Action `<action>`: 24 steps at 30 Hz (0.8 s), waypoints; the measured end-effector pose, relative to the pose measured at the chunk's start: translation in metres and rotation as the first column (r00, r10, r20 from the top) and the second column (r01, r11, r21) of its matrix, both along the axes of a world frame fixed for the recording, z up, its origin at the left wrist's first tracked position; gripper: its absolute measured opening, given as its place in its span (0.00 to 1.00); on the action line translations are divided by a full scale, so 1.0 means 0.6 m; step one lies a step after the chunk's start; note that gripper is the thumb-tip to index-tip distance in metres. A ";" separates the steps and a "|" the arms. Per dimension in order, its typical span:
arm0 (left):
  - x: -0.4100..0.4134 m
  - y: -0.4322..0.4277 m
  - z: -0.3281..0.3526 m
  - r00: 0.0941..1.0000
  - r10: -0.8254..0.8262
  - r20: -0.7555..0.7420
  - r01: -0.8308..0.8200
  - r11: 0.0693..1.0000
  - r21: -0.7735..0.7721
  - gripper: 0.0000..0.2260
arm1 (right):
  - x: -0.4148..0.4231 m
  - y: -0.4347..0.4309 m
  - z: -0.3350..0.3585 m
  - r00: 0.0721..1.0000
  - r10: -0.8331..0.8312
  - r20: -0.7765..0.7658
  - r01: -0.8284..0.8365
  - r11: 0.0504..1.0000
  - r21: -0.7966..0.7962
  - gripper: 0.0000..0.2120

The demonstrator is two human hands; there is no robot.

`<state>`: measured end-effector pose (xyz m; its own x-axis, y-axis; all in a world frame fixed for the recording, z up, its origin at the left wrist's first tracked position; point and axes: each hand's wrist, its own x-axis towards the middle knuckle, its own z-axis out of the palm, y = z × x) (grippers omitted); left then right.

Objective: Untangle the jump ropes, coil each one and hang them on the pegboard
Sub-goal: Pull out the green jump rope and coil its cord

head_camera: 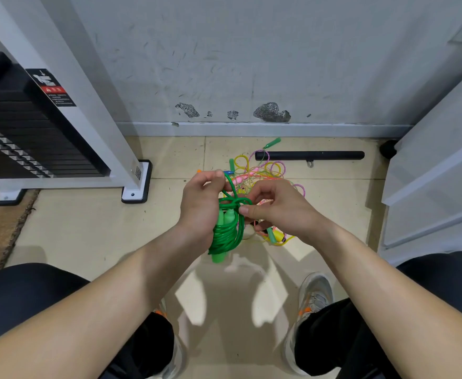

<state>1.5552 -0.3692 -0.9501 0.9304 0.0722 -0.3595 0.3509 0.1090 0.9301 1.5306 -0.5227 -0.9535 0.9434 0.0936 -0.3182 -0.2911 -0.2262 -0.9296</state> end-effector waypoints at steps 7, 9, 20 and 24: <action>-0.013 -0.009 -0.003 0.985 -0.134 0.108 0.120 0.984 0.132 0.06 | 0.001 0.005 0.027 0.996 0.083 0.013 -0.082 0.993 -0.080 0.10; -0.016 -0.012 0.001 0.980 -0.162 0.114 0.144 0.978 0.153 0.06 | 0.004 0.004 0.033 0.994 0.060 0.093 -0.039 0.977 -0.208 0.13; -0.018 -0.003 0.005 0.903 -0.429 0.042 0.426 0.903 0.052 0.13 | 0.012 -0.027 0.045 0.999 -0.033 0.029 0.033 0.999 0.034 0.06; -0.019 0.002 -0.002 0.856 -0.513 0.057 0.512 0.858 0.036 0.04 | 0.012 -0.023 0.039 0.994 -0.105 -0.004 0.105 0.987 0.121 0.09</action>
